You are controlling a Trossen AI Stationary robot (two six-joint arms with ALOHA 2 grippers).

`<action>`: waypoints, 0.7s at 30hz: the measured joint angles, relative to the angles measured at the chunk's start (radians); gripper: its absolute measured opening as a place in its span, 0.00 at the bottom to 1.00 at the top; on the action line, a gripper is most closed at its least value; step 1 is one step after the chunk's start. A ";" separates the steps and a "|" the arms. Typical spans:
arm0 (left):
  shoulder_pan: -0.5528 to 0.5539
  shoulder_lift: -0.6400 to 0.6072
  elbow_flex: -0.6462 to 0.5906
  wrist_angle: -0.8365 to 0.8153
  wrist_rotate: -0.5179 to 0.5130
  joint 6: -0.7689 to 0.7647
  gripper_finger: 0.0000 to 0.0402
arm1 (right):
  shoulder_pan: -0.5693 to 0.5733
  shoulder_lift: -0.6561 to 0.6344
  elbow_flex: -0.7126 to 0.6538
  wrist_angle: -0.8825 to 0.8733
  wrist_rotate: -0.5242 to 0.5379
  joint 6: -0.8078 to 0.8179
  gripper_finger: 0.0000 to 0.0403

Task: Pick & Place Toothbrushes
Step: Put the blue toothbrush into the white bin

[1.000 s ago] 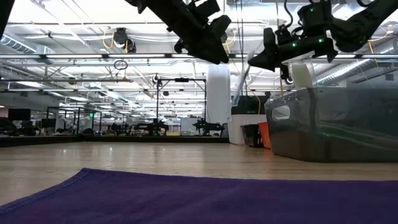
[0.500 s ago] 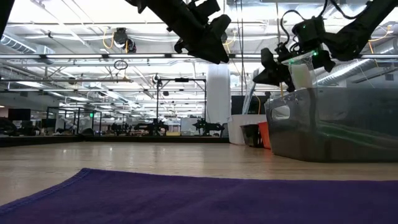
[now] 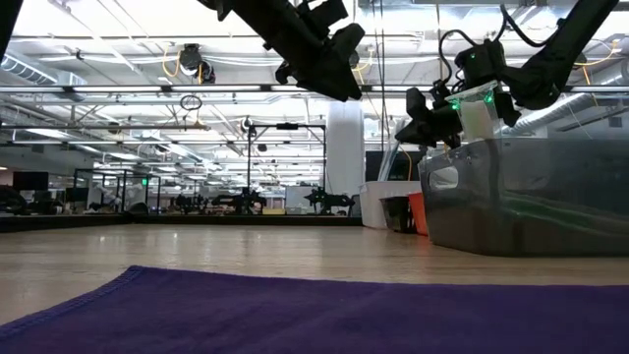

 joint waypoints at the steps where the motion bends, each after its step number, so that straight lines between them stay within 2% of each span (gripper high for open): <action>1: 0.000 0.000 0.000 0.000 0.000 0.000 0.40 | 0.000 0.000 0.000 0.001 0.002 0.000 0.04; 5: 0.000 0.000 0.000 0.000 0.000 0.000 0.40 | 0.000 0.000 0.000 0.000 0.002 -0.002 0.12; 14: 0.000 0.000 0.000 -0.001 0.000 0.000 0.40 | 0.000 -0.006 0.000 0.000 0.002 -0.036 0.40; 21: 0.011 0.000 0.000 -0.003 0.001 0.000 0.40 | -0.012 -0.107 0.000 -0.040 -0.003 -0.075 0.48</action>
